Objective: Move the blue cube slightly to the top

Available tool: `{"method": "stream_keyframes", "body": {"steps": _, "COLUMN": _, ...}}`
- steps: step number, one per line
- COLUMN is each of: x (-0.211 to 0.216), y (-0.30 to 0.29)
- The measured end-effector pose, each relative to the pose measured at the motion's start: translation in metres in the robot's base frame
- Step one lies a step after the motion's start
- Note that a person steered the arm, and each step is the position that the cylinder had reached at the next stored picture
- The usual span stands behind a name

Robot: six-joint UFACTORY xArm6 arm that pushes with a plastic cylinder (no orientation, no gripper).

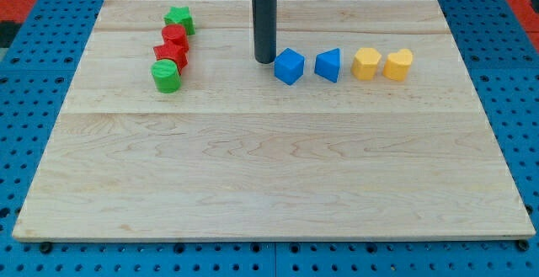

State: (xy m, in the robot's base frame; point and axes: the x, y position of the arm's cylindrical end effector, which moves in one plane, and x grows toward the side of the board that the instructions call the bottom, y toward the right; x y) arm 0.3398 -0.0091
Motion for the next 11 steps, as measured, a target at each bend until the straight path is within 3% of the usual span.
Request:
{"method": "stream_keyframes", "body": {"steps": 3, "x": 0.033, "y": -0.013}}
{"method": "stream_keyframes", "body": {"steps": 5, "x": 0.071, "y": 0.015}}
{"method": "stream_keyframes", "body": {"steps": 8, "x": 0.056, "y": 0.030}}
{"method": "stream_keyframes", "body": {"steps": 11, "x": 0.004, "y": 0.040}}
